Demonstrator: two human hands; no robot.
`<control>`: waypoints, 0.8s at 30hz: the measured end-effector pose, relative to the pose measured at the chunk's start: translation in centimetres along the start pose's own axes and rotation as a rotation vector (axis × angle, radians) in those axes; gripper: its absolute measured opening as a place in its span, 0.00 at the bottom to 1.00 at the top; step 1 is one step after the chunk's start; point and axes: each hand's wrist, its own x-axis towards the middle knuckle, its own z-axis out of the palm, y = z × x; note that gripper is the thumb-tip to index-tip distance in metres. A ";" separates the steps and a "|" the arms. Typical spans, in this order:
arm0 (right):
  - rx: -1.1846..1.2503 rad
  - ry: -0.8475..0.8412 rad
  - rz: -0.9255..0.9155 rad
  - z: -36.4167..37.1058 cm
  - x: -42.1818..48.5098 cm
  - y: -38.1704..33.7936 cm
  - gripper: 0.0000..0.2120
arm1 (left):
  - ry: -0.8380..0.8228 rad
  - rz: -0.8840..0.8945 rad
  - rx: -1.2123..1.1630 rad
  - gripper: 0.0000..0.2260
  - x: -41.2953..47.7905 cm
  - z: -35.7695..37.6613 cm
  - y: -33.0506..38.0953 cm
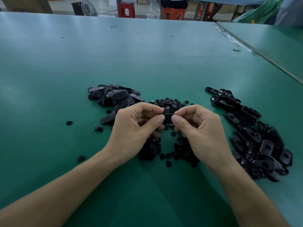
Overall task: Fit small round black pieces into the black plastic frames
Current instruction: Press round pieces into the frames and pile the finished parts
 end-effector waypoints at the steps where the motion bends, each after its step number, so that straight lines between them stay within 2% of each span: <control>1: 0.006 -0.010 0.007 0.0 0.0 0.0 0.04 | 0.000 0.001 -0.017 0.07 0.0 0.0 0.0; 5: 0.015 -0.023 -0.012 0.1 0.0 0.0 0.07 | -0.001 0.004 -0.041 0.08 0.0 -0.1 0.0; 11: 0.030 -0.027 0.009 0.1 -0.1 0.2 0.06 | -0.020 0.000 -0.024 0.08 0.0 -0.1 -0.2; 20: -0.105 -0.029 -0.054 0.5 -0.3 -0.1 0.06 | -0.039 0.019 0.053 0.10 0.1 -0.2 -0.3; 24: 0.008 -0.039 -0.030 0.7 -0.4 -0.2 0.07 | -0.022 0.001 0.030 0.16 0.1 -0.2 -0.3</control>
